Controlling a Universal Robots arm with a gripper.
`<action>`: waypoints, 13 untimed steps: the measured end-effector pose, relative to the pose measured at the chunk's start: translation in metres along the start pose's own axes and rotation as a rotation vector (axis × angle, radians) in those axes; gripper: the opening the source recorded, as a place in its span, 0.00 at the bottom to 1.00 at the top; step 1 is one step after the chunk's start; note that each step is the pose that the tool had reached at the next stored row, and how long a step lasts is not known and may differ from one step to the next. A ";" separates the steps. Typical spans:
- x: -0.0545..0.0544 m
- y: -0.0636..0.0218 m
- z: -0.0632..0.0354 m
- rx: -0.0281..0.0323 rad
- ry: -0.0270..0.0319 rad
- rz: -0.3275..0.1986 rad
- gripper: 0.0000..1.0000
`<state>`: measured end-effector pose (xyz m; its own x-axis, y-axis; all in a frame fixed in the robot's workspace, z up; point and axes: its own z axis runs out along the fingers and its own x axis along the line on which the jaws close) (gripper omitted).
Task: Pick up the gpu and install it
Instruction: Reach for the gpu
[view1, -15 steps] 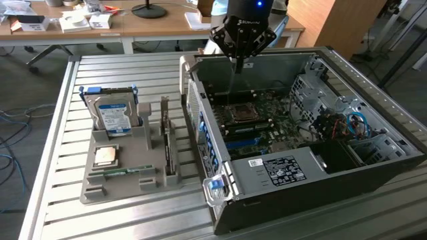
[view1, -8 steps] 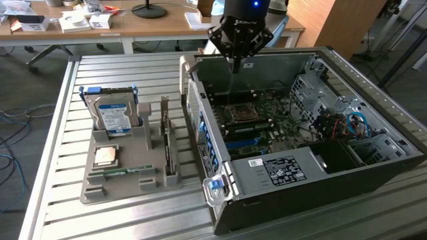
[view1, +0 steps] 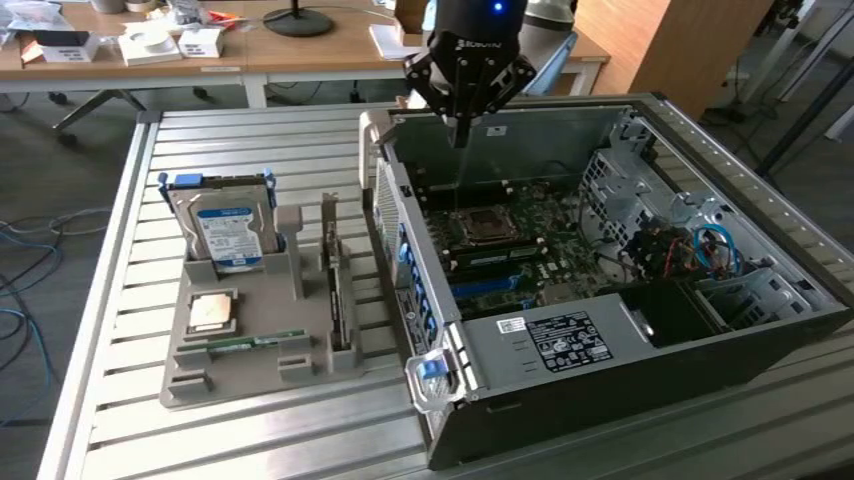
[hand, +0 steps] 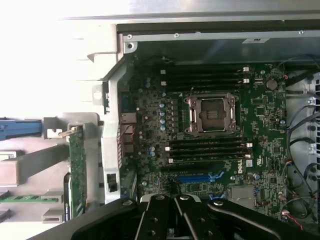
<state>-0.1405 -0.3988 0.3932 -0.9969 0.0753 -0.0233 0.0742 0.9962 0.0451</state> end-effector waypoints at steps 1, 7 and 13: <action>0.001 -0.0001 0.0000 0.0000 0.0000 0.000 0.11; 0.011 -0.0008 -0.0002 -0.0001 -0.0003 0.000 0.11; 0.021 -0.0014 -0.0004 -0.0001 -0.0005 0.000 0.11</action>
<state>-0.1611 -0.3986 0.3931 -0.9969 0.0753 -0.0238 0.0742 0.9962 0.0451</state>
